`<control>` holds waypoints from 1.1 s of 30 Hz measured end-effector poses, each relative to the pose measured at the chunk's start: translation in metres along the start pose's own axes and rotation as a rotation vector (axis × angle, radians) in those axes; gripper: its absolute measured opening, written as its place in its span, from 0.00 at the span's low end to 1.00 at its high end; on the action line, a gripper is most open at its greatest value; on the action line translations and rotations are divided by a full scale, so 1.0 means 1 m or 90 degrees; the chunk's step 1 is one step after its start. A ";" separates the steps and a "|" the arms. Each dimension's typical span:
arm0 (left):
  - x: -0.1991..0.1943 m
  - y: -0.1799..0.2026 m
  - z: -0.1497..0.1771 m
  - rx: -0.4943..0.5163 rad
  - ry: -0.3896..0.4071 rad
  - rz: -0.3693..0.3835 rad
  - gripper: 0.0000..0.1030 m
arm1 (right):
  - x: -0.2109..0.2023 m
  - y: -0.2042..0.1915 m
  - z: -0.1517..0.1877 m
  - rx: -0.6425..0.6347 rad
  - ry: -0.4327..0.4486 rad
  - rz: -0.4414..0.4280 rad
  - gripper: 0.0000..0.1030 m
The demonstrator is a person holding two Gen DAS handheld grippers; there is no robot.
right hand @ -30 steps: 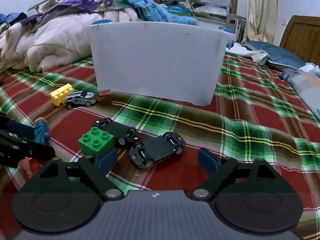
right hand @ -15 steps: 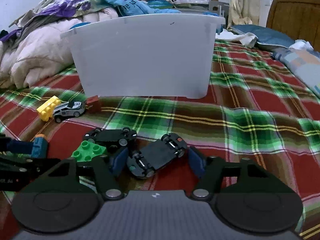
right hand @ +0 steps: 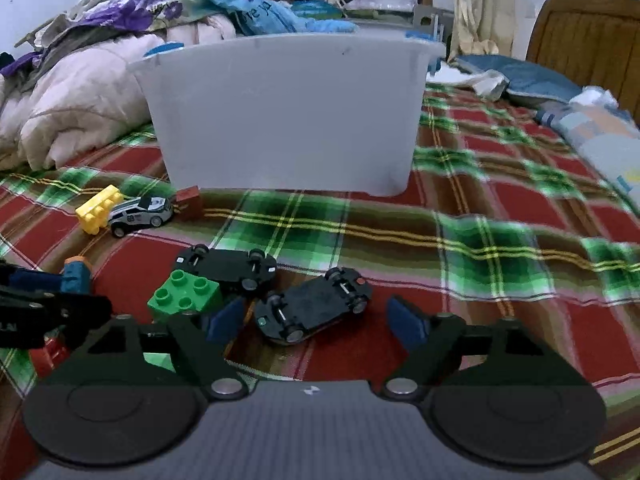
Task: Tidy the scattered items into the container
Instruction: 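Grasp the blue toy figure with the left gripper while the right gripper grasps a black car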
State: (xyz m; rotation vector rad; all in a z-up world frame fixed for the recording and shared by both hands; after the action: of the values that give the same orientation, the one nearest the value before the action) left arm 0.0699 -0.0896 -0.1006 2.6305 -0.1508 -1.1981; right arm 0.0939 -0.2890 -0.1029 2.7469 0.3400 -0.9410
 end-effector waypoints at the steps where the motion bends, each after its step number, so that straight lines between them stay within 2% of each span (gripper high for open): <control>1: -0.001 -0.002 0.001 -0.005 0.000 0.000 0.53 | 0.000 0.000 -0.001 0.004 -0.002 0.000 0.79; 6: -0.001 0.002 0.005 0.008 0.010 -0.009 0.53 | 0.003 -0.002 0.001 0.007 -0.011 0.010 0.79; 11: 0.009 0.008 0.004 0.024 0.011 -0.009 0.56 | 0.009 -0.001 0.004 0.012 -0.010 -0.010 0.73; 12: 0.010 0.008 0.004 0.020 0.013 -0.007 0.56 | 0.009 0.001 0.004 0.019 -0.008 -0.014 0.66; 13: 0.010 0.008 0.003 0.019 0.013 -0.002 0.56 | 0.007 0.003 0.003 0.025 -0.004 -0.018 0.64; 17: 0.010 0.006 0.001 0.020 0.017 0.010 0.52 | 0.005 0.006 0.003 0.031 0.004 -0.022 0.64; 21: 0.007 0.002 -0.003 0.006 0.020 0.024 0.38 | 0.000 0.007 -0.002 0.034 0.025 -0.021 0.64; 25: 0.005 0.002 -0.004 0.013 0.018 0.029 0.38 | -0.006 0.008 -0.008 0.032 0.048 -0.012 0.64; 33: -0.004 0.005 -0.008 0.038 0.032 0.025 0.37 | -0.009 0.012 -0.008 0.034 0.055 -0.006 0.64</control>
State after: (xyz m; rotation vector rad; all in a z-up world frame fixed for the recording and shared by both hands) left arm 0.0730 -0.0917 -0.0914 2.6935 -0.2311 -1.1307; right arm 0.0951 -0.2993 -0.0896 2.8426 0.3488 -0.8466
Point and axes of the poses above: each gripper's, at about its wrist camera, not at the fingertips, and x roughly the way its jaws point, y to its right, z to its underside, the point moved 5 cm from there along x, roughly the way its jaws point, and after that the axes turned 10 degrees about -x, right-handed, at the moved point
